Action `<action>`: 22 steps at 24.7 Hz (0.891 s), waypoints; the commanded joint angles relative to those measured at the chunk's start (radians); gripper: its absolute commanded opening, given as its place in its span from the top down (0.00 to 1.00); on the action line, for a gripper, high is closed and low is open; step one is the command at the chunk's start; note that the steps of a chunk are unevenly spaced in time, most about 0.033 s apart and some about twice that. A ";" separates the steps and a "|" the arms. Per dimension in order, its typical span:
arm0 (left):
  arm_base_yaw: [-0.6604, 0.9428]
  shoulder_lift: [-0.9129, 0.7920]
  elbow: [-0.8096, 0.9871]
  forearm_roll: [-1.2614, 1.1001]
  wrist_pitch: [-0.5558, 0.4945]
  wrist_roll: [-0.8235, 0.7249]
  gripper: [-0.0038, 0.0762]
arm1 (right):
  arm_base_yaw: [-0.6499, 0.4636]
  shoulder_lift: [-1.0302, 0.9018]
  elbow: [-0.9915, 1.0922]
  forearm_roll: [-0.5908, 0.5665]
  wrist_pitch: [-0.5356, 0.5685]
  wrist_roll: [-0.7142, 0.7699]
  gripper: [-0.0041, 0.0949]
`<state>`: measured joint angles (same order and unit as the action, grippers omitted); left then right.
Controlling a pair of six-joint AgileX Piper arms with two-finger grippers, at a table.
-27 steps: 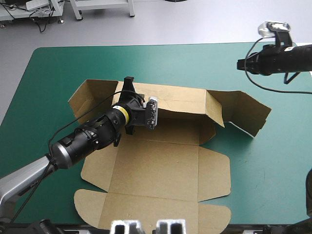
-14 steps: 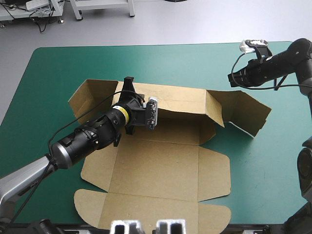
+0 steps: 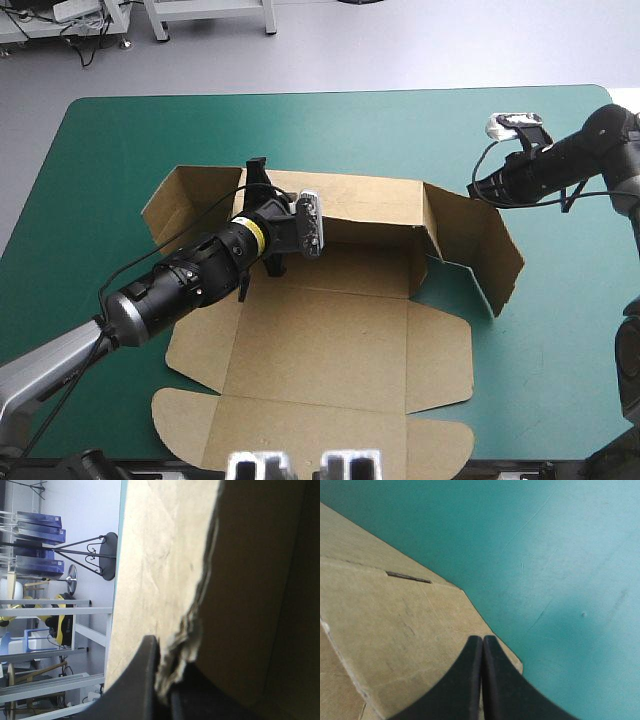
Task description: Fold the box
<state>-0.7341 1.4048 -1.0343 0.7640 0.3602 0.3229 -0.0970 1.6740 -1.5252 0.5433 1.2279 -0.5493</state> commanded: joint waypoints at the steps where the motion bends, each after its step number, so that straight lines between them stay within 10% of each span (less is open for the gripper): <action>1: -0.002 -0.017 -0.009 -0.038 -0.005 -0.037 0.97 | -0.003 -0.092 0.026 0.041 0.027 -0.032 0.98; 22: -0.002 -0.017 -0.009 -0.038 -0.054 -0.108 0.97 | 0.001 -0.232 0.351 0.275 0.024 -0.246 0.98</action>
<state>-0.7290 1.4048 -1.0323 0.7653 0.3382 0.2439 -0.0970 1.4821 -1.1700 0.7690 1.2134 -0.7748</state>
